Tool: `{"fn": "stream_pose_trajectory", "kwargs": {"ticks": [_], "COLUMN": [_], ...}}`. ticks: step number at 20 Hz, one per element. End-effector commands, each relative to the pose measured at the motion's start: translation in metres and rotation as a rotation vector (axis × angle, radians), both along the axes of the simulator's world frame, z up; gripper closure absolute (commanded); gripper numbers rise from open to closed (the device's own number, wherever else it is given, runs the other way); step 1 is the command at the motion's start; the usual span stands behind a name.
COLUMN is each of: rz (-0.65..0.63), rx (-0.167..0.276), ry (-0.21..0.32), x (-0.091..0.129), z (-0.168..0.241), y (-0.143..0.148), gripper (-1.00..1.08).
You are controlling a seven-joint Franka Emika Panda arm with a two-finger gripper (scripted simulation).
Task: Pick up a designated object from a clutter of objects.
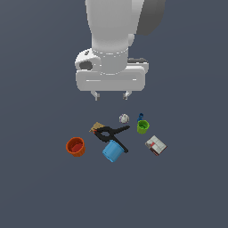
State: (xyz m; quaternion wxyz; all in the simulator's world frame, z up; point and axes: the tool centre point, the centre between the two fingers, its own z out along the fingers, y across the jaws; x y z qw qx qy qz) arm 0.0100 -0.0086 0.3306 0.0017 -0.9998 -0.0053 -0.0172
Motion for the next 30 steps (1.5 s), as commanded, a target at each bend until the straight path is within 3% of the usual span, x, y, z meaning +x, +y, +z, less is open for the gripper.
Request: {"fn": "stream_pose_trajectory", "kwargs": {"ticks": [1, 15, 30], "rz": [0.002, 0.047, 0.144], "rx": [0.0, -0.009, -0.011], "ry": [0.001, 0.01, 0.028], "x": [0.0, -0.017, -0.088], "z": [-0.003, -0.079, -0.207], "y": [0.001, 0.022, 0.059], "gripper": [-0.92, -0.92, -0.92]}}
